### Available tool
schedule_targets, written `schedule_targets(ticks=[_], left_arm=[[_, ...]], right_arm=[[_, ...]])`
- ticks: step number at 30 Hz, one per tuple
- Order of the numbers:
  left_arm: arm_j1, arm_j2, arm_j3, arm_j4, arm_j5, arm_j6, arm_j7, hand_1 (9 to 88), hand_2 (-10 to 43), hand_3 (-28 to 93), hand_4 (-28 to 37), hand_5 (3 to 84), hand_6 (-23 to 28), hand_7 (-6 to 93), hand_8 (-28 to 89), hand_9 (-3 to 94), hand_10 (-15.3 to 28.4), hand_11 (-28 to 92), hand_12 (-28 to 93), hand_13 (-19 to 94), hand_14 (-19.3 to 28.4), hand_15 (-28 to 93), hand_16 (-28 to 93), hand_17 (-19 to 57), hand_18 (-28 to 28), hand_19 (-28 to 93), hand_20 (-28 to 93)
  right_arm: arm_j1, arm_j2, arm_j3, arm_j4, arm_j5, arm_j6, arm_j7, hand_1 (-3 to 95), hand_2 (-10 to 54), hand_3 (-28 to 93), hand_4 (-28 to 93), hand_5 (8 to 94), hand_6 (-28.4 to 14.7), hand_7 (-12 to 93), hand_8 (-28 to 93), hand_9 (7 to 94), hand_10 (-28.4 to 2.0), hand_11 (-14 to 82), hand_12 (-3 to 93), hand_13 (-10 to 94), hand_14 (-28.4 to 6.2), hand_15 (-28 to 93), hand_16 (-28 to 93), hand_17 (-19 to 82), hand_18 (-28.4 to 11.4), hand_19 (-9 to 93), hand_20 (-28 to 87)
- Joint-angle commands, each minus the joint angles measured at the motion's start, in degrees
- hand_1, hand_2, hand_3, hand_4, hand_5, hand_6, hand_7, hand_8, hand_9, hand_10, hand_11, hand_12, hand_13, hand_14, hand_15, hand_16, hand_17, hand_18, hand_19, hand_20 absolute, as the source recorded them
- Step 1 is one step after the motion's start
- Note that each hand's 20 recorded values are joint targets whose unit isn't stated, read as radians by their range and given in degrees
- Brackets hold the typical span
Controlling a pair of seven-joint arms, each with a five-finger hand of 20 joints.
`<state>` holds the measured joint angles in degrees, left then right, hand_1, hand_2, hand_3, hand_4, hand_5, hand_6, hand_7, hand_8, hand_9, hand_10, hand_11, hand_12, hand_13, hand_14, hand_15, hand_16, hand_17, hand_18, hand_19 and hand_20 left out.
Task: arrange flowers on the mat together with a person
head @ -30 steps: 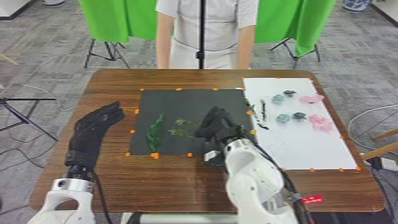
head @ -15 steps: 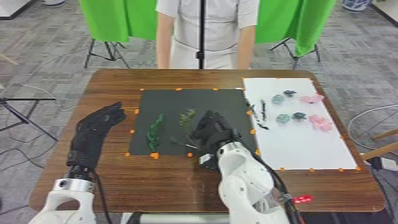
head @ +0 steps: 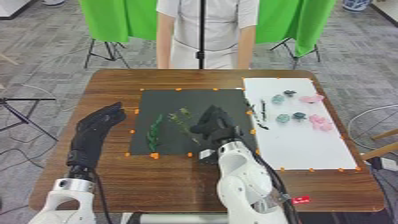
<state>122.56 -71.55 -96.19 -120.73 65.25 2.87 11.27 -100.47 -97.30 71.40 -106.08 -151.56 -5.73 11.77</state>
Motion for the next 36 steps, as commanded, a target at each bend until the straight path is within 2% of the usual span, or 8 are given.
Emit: schedule_targets(ticks=[1, 17, 36], left_arm=[[0.7, -0.18, -0.06, -0.11, 0.12, -0.11, -0.54, 30.3, -5.3, 63, -14.4, 48.2, 3.6, 13.8, -6, 43.0, 12.6, 18, 15, 34, 16.6, 17, 5, 6.3, 11.8, 6, 20], [0.3, -0.32, 0.09, 0.16, 0.02, -0.44, -0.7, 30.3, -5.5, 63, -14.3, 48.3, 3.7, 13.9, -6, 42.9, 12.8, 18, 15, 34, 16.7, 17, 5, 6.3, 11.9, 6, 20], [0.0, -0.12, 0.25, 0.26, -0.06, -0.74, -0.63, 30.4, -5.5, 63, -14.1, 48.2, 3.6, 13.8, -6, 43.0, 12.7, 18, 15, 34, 16.7, 17, 5, 6.2, 11.9, 6, 20]], right_arm=[[0.0, 0.1, -0.5, -1.0, -0.7, 0.1, -0.6, 84.8, -9.5, -28, 46, 88.8, 1.3, 24, 16, 93.7, -9.3, 33.6, 26.8, 94, -2.6, 59, 35, 64, -17.7, 93, 66], [-0.5, -0.6, -1.7, 1.1, 0.5, -0.6, -0.9, 84.1, -9.5, -28, 45, 89.1, 1.2, 25, 17, 93.7, -9.4, 33.9, 26.0, 94, -2.7, 59, 35, 65, -17.6, 93, 66], [-0.7, -1.0, -1.0, 2.7, 0.1, 0.9, -1.6, 76.6, -9.5, -28, 42, 87.9, 0.4, 23, 16, 93.7, -9.8, 34.0, 23.3, 93, -2.9, 58, 35, 64, -17.8, 93, 65]])
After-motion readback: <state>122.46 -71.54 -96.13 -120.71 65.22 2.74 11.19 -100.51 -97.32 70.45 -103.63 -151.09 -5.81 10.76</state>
